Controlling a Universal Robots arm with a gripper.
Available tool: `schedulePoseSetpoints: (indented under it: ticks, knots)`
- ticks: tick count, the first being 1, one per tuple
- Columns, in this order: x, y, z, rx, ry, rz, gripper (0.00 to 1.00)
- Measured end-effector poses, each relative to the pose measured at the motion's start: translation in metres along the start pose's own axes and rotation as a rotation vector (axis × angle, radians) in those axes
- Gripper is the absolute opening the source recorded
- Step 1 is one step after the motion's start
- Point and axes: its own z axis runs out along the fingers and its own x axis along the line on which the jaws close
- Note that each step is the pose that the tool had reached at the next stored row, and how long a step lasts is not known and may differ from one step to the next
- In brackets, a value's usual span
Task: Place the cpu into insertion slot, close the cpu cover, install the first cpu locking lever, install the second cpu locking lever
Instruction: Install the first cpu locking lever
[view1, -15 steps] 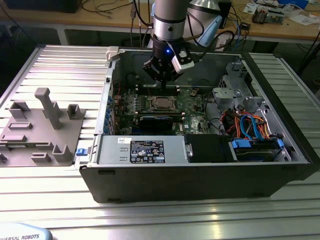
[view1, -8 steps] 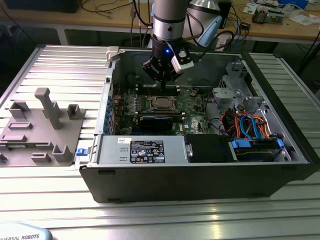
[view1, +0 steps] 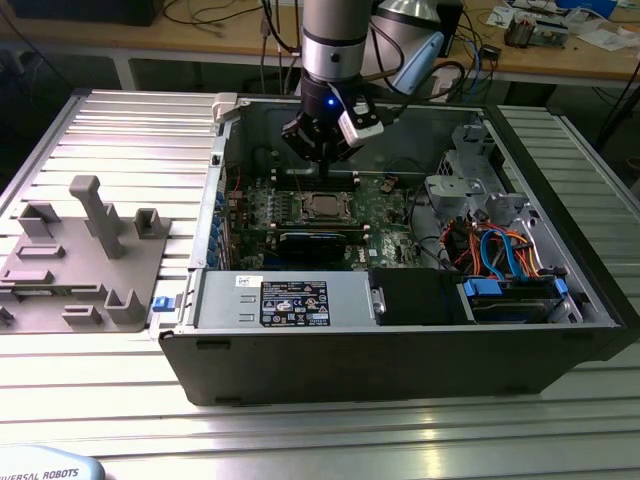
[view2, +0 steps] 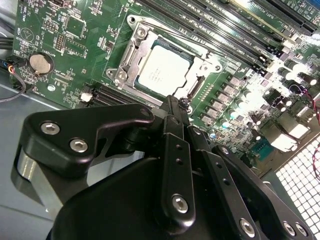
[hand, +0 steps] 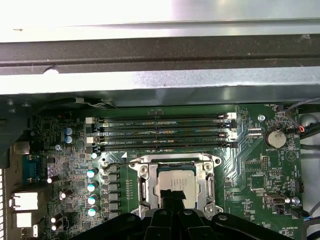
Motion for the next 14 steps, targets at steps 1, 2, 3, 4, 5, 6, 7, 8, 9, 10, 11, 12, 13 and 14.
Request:
schedulePoseSetpoints:
  ticks: [1, 2, 3, 4, 5, 6, 7, 8, 9, 10, 11, 12, 13, 14]
  knots:
    - [0.0002, 0.0, 0.0, 0.0, 0.0, 0.0, 0.11]
    - [0.0004, 0.0, 0.0, 0.0, 0.0, 0.0, 0.11]
    - [0.0007, 0.0, 0.0, 0.0, 0.0, 0.0, 0.11]
    - [0.0009, 0.0, 0.0, -0.0001, 0.0, 0.0, 0.11]
    - [0.0011, 0.0, 0.0, 0.0, 0.0, 0.0, 0.11]
    - [0.0013, 0.0, 0.0, -0.0001, 0.0, 0.0, 0.11]
    - [0.0016, 0.0, 0.0, 0.0, 0.0, 0.0, 0.11]
    - [0.0018, 0.0, 0.0, 0.0, 0.0, 0.0, 0.11]
    - [0.0023, 0.0001, 0.0, 0.0, 0.0, 0.0, 0.11]
    - [0.0027, 0.0001, 0.0, 0.0, 0.0, 0.0, 0.11]
    - [0.0031, 0.0001, 0.0, -0.0001, 0.0, 0.0, 0.11]
    - [0.0035, 0.0001, 0.0, 0.0, 0.0, 0.0, 0.11]
    - [0.0039, 0.0001, 0.0, -0.0001, 0.0, 0.0, 0.11]
    - [0.0043, 0.0001, -0.0001, 0.0, 0.0, 0.0, 0.11]
